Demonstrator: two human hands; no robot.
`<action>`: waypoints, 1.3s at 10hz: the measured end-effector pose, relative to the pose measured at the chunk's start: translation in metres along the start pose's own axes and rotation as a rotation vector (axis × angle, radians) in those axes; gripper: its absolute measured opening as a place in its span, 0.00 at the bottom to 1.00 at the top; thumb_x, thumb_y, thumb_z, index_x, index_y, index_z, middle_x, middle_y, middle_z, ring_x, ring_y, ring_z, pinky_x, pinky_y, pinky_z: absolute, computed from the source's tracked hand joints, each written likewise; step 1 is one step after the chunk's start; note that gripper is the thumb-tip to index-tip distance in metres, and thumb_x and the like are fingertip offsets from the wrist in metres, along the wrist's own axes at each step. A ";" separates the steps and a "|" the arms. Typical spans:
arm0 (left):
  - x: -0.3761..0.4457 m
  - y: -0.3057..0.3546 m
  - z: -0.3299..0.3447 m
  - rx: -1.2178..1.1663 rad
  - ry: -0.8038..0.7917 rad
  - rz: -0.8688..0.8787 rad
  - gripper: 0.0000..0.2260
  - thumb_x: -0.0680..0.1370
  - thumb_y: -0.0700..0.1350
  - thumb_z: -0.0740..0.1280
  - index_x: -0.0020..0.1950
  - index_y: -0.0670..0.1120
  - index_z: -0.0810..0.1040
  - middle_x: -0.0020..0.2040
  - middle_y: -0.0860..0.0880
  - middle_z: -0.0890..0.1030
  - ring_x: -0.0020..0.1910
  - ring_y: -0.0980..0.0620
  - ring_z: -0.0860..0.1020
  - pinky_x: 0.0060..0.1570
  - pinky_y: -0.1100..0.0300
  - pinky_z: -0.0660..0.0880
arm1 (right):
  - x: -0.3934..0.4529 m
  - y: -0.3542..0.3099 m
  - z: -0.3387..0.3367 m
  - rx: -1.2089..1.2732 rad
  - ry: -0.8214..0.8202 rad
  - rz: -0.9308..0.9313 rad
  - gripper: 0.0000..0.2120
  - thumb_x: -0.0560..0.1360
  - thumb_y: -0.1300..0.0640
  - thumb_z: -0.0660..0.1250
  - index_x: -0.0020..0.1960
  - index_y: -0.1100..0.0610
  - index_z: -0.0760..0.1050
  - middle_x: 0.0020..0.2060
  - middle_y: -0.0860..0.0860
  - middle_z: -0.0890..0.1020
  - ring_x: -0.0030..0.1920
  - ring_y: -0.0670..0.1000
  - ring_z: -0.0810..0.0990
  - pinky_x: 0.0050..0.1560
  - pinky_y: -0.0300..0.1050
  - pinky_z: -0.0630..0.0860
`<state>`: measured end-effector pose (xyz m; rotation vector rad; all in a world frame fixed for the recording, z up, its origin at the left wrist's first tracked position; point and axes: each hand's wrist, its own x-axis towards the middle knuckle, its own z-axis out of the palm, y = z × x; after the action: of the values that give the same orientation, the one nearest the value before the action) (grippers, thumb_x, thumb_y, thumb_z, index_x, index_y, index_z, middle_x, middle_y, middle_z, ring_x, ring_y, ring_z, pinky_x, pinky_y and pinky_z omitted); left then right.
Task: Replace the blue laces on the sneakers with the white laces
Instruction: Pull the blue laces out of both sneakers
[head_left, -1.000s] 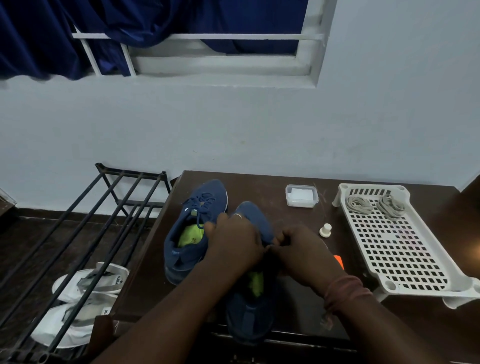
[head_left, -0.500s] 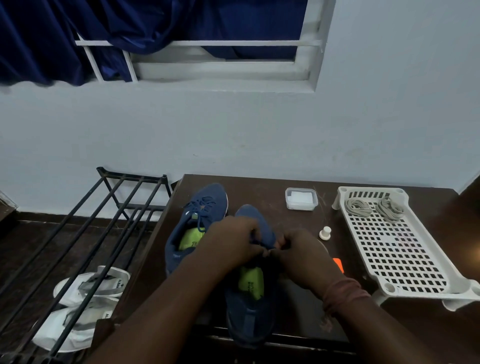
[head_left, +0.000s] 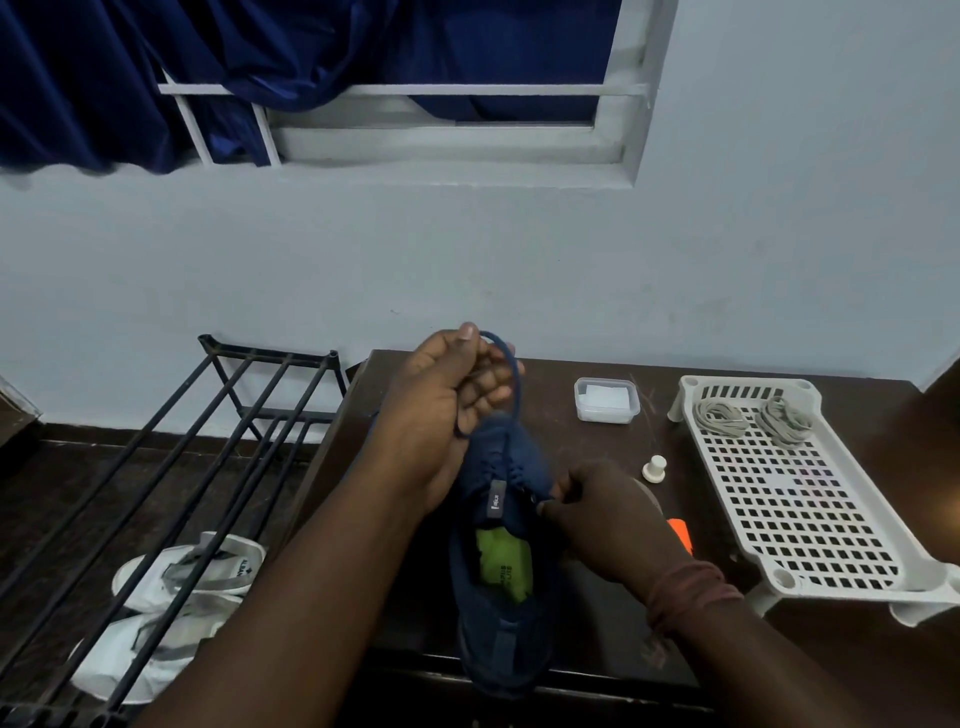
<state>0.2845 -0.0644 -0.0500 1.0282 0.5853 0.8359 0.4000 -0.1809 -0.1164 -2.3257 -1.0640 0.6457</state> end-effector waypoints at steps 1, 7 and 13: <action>0.000 -0.002 0.000 0.158 -0.066 0.000 0.11 0.85 0.46 0.59 0.56 0.47 0.81 0.55 0.49 0.85 0.60 0.53 0.81 0.61 0.58 0.73 | -0.004 -0.003 0.001 -0.062 0.051 -0.050 0.07 0.74 0.50 0.70 0.43 0.52 0.74 0.34 0.45 0.79 0.37 0.45 0.75 0.41 0.33 0.68; 0.014 -0.031 -0.055 1.413 -0.124 -0.387 0.06 0.77 0.42 0.68 0.50 0.42 0.83 0.47 0.43 0.85 0.44 0.45 0.85 0.47 0.50 0.83 | 0.004 -0.017 0.042 -0.276 0.077 -0.506 0.10 0.71 0.62 0.68 0.51 0.53 0.74 0.48 0.50 0.75 0.48 0.54 0.74 0.47 0.48 0.71; 0.010 -0.026 -0.046 0.994 0.015 -0.568 0.12 0.79 0.36 0.65 0.61 0.37 0.77 0.53 0.39 0.83 0.48 0.43 0.85 0.44 0.50 0.84 | 0.005 -0.011 0.050 -0.413 0.087 -0.510 0.19 0.74 0.37 0.48 0.50 0.44 0.74 0.52 0.47 0.69 0.51 0.52 0.69 0.53 0.53 0.70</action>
<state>0.2635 -0.0400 -0.0931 1.6208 1.2919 -0.0059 0.3670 -0.1588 -0.1486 -2.2280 -1.7943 0.1329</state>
